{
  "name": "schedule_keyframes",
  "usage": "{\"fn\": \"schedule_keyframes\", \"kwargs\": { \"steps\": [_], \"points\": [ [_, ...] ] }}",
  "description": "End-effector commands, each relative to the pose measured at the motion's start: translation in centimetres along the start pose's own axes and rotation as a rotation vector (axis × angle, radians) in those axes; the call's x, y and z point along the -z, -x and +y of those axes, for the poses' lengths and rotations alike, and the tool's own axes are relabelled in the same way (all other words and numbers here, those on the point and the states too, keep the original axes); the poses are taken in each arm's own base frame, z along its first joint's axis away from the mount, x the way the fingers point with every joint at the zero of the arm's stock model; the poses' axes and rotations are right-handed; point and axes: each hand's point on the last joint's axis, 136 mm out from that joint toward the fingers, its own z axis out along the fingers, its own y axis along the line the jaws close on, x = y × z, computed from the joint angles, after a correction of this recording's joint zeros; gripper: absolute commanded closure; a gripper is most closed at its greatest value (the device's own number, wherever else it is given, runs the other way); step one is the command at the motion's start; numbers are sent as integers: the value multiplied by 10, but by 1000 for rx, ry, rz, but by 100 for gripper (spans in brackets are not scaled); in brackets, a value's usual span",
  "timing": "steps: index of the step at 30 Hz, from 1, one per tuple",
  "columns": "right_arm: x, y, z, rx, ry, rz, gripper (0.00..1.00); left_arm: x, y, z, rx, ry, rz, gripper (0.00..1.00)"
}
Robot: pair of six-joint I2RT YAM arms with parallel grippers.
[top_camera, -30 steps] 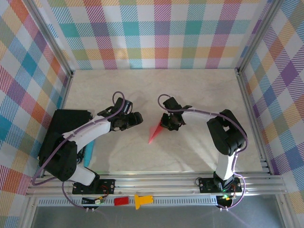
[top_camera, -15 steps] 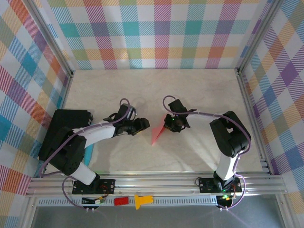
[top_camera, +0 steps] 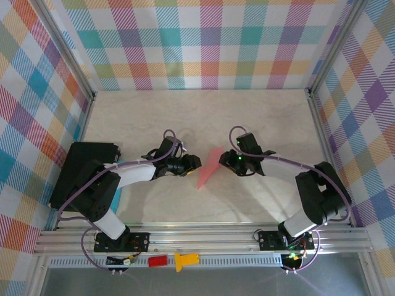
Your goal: Fold a paper plane with a square sheet of paper (pick it up from the middle)
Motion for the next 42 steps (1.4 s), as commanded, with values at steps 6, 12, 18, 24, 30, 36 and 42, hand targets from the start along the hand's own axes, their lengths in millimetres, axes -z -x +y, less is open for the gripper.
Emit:
{"fn": "schedule_keyframes", "kwargs": {
  "steps": [6,12,18,24,30,36,42],
  "points": [
    [21,-4,-14,-26,54,-49,49,-2,-24,-23,-17,-76,22,68],
    [23,-2,-17,-31,55,-67,47,-18,-41,-31,-28,-89,62,70],
    [18,-2,-14,-36,72,-48,46,-28,-33,-21,-36,-28,44,72],
    [18,-3,-17,-40,61,-47,47,-31,-17,-13,-47,25,-10,73],
    [20,-2,-22,-44,42,-61,47,-49,-19,4,-26,69,26,75],
    [21,-4,-23,-38,40,-57,47,-51,-15,23,11,117,16,76],
    [20,-9,-18,-27,72,-20,47,-56,-18,36,82,121,41,76]
  ]
}}
